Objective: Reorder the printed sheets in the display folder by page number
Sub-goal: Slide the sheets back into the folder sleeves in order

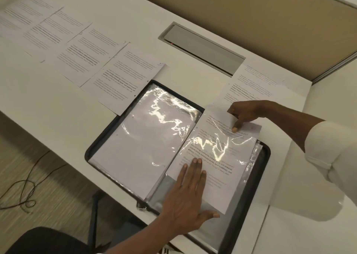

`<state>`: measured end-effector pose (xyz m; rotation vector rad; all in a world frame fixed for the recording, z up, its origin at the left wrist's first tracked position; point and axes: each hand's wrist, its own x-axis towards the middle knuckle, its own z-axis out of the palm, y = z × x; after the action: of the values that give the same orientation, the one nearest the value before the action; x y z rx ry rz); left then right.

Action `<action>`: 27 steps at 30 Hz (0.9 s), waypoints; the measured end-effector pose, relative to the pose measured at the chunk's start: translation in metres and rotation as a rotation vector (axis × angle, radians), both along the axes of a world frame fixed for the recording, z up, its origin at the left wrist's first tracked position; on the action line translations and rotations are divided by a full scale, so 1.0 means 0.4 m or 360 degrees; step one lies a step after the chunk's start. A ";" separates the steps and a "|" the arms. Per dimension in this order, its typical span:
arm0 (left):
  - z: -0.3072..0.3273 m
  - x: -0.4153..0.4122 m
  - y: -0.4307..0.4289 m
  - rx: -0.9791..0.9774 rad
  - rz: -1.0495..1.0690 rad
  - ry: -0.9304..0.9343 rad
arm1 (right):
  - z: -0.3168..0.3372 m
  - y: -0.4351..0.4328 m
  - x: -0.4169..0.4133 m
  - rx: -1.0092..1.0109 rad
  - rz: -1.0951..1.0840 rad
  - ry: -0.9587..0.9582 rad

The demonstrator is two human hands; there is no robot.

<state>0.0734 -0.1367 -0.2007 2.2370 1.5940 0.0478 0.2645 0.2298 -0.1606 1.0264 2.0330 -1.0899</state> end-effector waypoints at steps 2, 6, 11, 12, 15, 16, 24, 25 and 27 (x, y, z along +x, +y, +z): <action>0.000 0.007 0.001 -0.0020 -0.0027 0.0023 | 0.010 -0.019 0.000 -0.0092 -0.0024 0.0033; -0.002 0.015 -0.005 -0.0029 -0.0070 0.0043 | 0.053 -0.062 -0.001 -0.0091 -0.0306 0.0179; -0.001 -0.007 -0.022 -0.0014 -0.0021 -0.0006 | 0.049 -0.114 -0.022 0.0169 -0.0446 0.0196; 0.003 -0.019 -0.029 -0.0026 0.0001 -0.0020 | 0.044 -0.125 -0.027 0.0248 -0.0424 0.0180; 0.011 -0.071 -0.062 -0.0032 0.0073 -0.0054 | 0.023 -0.150 -0.037 0.0482 -0.0382 0.0159; 0.011 -0.090 -0.076 -0.0021 0.0089 -0.0047 | 0.017 -0.155 -0.039 0.0530 -0.0387 0.0166; 0.007 -0.187 -0.152 0.0014 -0.0012 0.0084 | 0.014 -0.162 -0.049 0.0368 -0.0473 0.0183; 0.005 -0.188 -0.154 0.0031 -0.0023 0.0092 | 0.013 -0.166 -0.051 0.0337 -0.0531 0.0200; 0.004 -0.189 -0.155 0.0056 -0.0039 0.0096 | 0.013 -0.180 -0.056 0.0318 -0.0658 0.0255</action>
<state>-0.0021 -0.1987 -0.1990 2.3053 1.6083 0.0016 0.2419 0.1578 -0.1553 1.5582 2.1439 -1.2223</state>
